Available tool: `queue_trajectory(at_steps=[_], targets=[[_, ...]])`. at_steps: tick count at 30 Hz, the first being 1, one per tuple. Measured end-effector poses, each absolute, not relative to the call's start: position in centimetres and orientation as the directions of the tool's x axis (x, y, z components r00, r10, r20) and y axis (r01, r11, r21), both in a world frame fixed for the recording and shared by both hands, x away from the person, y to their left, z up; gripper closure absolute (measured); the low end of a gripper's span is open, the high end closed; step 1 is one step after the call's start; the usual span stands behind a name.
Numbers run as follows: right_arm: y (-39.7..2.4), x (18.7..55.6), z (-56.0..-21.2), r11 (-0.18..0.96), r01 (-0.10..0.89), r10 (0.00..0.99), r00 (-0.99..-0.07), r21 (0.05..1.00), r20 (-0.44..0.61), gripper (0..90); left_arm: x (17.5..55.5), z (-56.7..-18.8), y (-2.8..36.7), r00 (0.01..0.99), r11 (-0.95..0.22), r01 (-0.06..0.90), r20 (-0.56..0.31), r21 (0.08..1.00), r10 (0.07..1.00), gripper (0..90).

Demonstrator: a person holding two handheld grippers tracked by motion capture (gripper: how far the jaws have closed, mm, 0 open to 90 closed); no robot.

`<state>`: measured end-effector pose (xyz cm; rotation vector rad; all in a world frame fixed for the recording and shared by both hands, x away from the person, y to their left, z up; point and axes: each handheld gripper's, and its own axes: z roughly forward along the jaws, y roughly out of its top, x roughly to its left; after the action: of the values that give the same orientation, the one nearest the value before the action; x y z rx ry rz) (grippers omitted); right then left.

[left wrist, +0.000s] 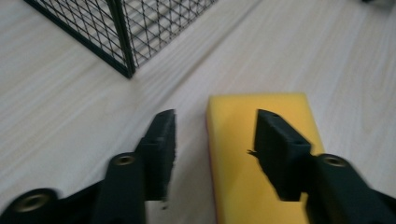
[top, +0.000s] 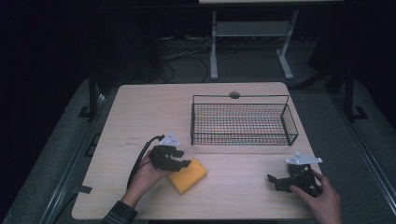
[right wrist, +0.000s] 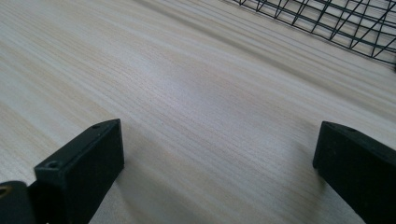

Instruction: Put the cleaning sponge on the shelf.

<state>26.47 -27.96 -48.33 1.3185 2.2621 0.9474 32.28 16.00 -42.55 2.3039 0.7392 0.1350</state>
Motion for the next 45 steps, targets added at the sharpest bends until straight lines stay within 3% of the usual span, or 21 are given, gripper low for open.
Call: queue_trajectory(at_steps=[13,20,45], targets=[[-28.0,26.5,-48.3,0.342,0.626,0.864,-0.503,0.701,0.028,1.3,31.6,-41.5,15.5,0.813,-0.630,0.518,-0.103,0.578,0.573,18.3],[-28.0,26.5,-48.3,0.342,0.626,0.864,-0.503,0.701,0.028,1.3,31.0,-41.3,14.4,0.829,-0.684,0.510,-0.087,0.522,0.552,8.4],[-28.0,26.5,-48.3,0.341,0.626,0.864,-0.503,0.701,0.028,1.3,30.4,-43.0,11.1,0.862,-0.777,0.478,-0.049,0.408,0.505,8.5]])
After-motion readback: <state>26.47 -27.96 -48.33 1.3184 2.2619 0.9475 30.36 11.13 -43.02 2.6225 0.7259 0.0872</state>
